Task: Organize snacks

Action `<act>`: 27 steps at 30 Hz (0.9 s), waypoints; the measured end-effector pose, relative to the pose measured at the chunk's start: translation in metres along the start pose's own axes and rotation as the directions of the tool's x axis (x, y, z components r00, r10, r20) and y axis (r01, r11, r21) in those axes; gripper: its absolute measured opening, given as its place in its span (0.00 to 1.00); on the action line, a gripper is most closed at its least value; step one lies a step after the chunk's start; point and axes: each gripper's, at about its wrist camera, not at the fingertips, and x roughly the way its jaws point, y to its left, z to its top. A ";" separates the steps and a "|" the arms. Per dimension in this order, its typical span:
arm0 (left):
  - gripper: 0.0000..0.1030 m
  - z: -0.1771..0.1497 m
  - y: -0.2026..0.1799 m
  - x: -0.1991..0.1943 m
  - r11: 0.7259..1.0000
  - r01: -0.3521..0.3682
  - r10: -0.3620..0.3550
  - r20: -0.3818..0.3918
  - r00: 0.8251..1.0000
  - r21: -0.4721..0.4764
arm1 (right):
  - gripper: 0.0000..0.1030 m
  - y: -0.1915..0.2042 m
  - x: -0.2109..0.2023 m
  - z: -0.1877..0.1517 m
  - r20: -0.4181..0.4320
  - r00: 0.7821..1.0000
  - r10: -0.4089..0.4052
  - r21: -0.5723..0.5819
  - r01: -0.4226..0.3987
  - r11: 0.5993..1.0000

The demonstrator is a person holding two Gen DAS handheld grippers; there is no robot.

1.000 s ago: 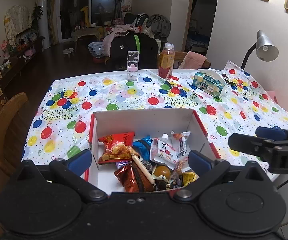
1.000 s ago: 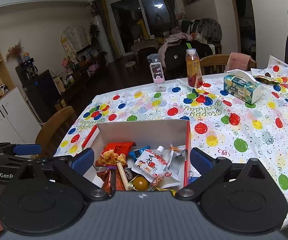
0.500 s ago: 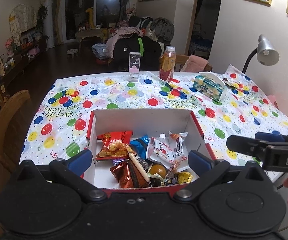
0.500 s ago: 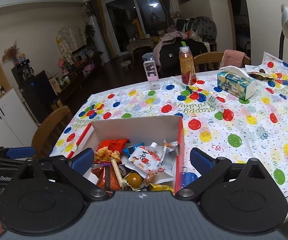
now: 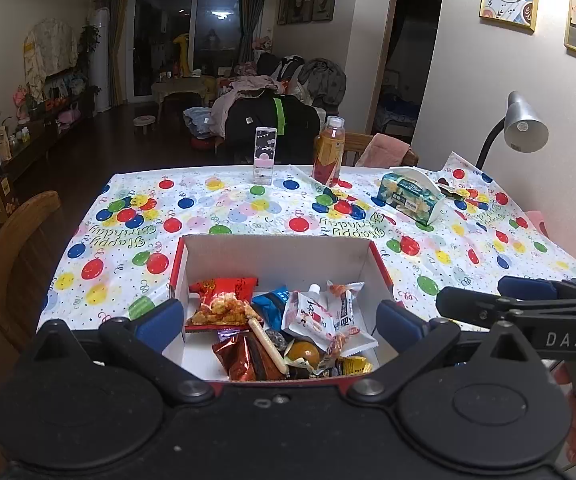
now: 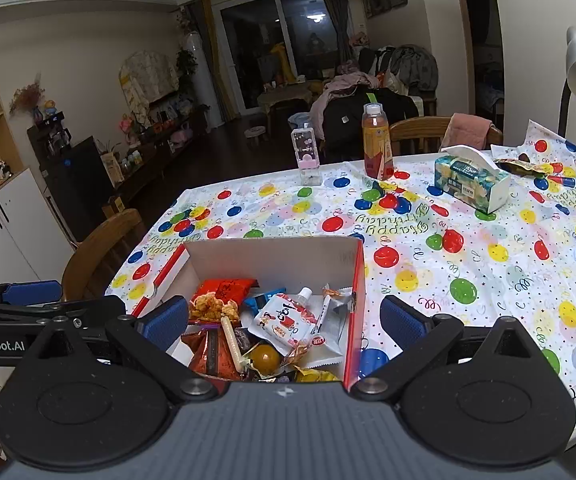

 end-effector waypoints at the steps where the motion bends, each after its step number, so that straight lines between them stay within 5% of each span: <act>1: 0.99 0.000 0.000 -0.001 1.000 0.000 0.000 -0.001 1.000 0.000 | 1.00 0.001 -0.001 -0.001 0.000 1.000 0.001 -0.003 -0.001 1.000; 27: 0.99 -0.015 0.009 0.002 0.999 0.005 -0.008 -0.062 0.998 -0.042 | 1.00 0.005 0.006 -0.009 -0.056 0.998 -0.019 -0.001 0.019 1.000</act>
